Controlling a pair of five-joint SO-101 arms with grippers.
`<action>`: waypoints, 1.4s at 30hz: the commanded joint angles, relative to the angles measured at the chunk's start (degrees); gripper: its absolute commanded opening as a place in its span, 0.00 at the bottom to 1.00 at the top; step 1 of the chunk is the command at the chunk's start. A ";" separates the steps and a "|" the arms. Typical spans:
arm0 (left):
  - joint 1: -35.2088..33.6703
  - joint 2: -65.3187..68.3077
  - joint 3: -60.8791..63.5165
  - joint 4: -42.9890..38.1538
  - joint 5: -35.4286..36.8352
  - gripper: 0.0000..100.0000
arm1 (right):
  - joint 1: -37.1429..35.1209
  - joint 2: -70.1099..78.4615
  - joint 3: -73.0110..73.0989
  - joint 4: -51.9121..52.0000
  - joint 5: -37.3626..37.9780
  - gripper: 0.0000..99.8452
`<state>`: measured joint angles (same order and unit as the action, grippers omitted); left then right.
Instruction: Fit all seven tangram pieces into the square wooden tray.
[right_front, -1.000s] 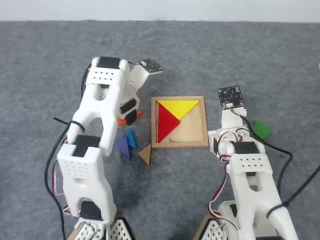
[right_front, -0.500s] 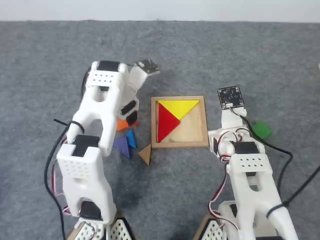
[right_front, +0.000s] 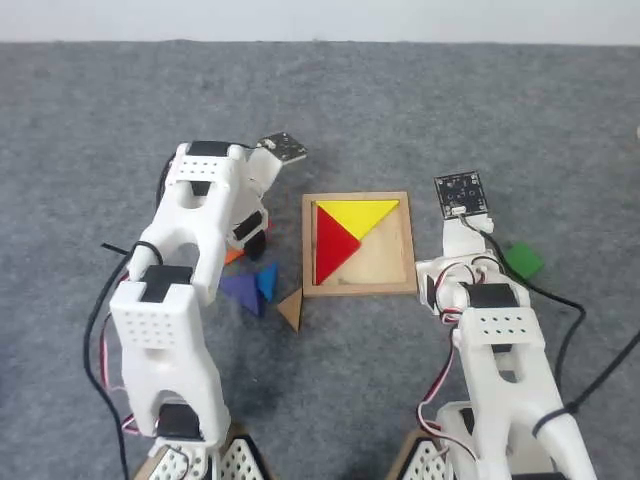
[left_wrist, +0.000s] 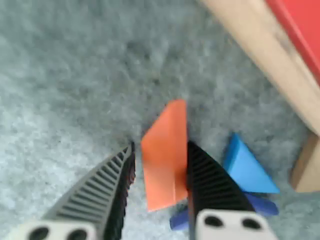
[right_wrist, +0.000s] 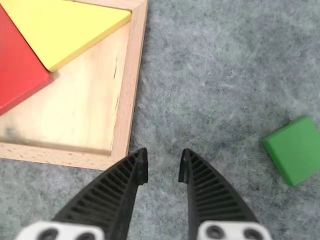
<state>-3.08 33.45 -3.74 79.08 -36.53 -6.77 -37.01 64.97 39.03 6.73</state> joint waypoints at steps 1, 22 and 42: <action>-0.18 -0.35 -1.80 -0.79 -0.88 0.15 | 0.84 -2.24 -0.35 -1.10 0.62 0.11; -4.40 -0.44 -19.30 10.46 -4.13 0.18 | 0.84 -2.24 -0.35 -1.10 0.62 0.11; -5.80 6.59 -11.91 0.18 -11.43 0.18 | 0.84 -2.24 -0.35 -1.10 0.62 0.11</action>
<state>-8.35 39.34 -13.67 79.52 -47.34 -6.77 -37.01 64.97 39.03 6.73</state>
